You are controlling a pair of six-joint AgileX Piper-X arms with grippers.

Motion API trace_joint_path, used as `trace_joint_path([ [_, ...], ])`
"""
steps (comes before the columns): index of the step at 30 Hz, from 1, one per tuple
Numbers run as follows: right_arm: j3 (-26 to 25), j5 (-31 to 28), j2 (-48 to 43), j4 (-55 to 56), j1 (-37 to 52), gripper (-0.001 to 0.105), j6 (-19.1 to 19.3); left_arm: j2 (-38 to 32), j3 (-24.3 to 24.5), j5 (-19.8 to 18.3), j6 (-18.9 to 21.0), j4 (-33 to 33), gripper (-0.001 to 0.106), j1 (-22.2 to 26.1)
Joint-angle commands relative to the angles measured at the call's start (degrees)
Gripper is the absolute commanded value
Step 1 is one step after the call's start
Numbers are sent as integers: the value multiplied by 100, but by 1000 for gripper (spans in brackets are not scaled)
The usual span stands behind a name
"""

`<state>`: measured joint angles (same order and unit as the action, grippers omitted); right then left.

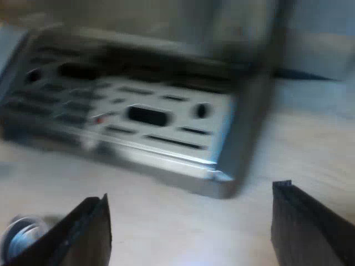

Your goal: Grind coffee beans and then tamp

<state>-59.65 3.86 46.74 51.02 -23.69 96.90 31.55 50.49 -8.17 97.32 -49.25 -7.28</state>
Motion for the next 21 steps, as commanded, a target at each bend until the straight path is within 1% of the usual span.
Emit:
trace_joint_path([
  [1, -54, 226, -147, 204, 586, 62, 253, 1, 51, -63, 85, 25, 83, 340],
  [2, -54, 254, -185, 229, 840, 62, 337, 1, 51, -77, 85, 25, 83, 369],
  [3, -54, 254, -193, 236, 882, 62, 372, 1, 51, -77, 85, 25, 83, 366],
  [5, -54, 299, -277, 293, 1406, 62, 546, 1, 51, -134, 74, -54, 83, 367],
  [8, -54, 361, -326, 433, 1769, 62, 618, 1, 51, -166, 60, -153, 83, 367],
  [9, -54, 453, -386, 570, 2012, 62, 788, 1, 51, -180, 60, -167, 83, 367],
  [10, -54, 477, -412, 656, 2139, 62, 837, 1, 51, -203, 60, -240, 83, 367],
  [11, -29, 628, -488, 771, 2360, 62, 1036, -20, 51, -202, 60, -307, 83, 367],
  [13, 18, 729, -624, 832, 2524, 62, 1156, -59, 51, -248, 60, -406, 83, 367],
  [15, 79, 761, -774, 834, 2629, 62, 1181, -95, 51, -305, 60, -459, 83, 367],
  [16, 101, 759, -857, 834, 2641, 62, 1179, -194, 51, -421, 60, -538, 83, 321],
  [21, 240, 759, -1405, 834, 2639, 62, 1179, -597, 51, -421, 49, -819, 83, 163],
])
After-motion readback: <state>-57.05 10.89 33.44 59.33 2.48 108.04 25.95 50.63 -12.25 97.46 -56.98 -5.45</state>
